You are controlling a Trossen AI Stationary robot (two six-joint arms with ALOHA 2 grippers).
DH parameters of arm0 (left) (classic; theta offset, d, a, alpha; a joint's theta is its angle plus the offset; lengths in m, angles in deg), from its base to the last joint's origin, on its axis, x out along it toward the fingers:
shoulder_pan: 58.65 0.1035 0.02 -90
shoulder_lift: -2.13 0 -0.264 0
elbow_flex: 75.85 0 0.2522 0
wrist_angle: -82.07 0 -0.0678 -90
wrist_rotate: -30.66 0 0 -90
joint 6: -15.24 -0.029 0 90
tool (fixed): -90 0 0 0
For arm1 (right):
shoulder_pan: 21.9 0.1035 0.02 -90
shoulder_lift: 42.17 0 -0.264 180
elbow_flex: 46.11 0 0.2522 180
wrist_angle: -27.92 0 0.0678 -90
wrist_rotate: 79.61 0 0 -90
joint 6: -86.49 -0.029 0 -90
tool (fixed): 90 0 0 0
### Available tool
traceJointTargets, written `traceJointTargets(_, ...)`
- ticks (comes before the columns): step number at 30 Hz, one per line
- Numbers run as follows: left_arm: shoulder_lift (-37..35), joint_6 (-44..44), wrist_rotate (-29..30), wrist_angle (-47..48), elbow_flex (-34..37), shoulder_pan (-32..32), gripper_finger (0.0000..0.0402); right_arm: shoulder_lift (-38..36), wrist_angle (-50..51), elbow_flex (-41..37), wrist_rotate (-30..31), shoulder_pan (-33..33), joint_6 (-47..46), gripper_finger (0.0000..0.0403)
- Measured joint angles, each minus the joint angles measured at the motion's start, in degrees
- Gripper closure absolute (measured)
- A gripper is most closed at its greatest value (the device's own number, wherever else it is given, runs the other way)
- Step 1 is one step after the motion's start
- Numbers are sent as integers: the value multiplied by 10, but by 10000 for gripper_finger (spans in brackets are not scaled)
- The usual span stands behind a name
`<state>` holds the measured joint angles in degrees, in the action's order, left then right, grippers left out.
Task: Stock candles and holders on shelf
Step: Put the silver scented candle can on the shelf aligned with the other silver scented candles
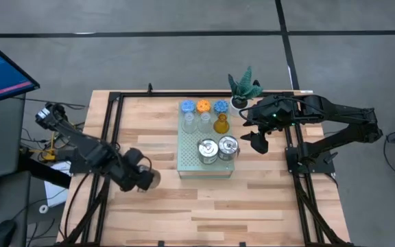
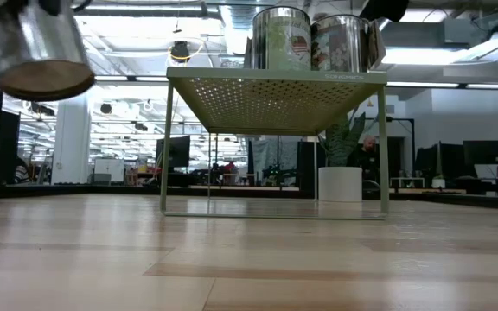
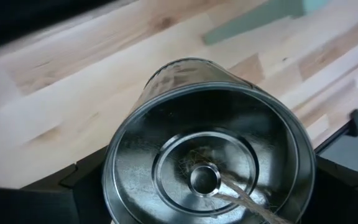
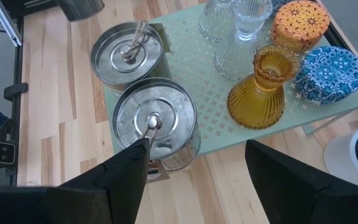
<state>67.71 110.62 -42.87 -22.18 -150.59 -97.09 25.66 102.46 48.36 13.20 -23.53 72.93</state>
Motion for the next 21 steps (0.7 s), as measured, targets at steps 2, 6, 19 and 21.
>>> traceJointTargets(2, 0, -5, -1, -14, 0, 15, 44, 0, 0, 0, 0, 0, 0, 147)
traceJointTargets(6, 0, -10, -1, -39, 0, 43, 46, 0, 0, 0, 0, 0, 0, 147)
traceJointTargets(19, 0, -81, 2, -66, -46, 143, 47, 0, 0, 0, 0, 0, 0, 147)
traceJointTargets(21, 0, -89, 4, -67, -53, 157, 50, 0, 0, 0, 0, 0, 0, 147)
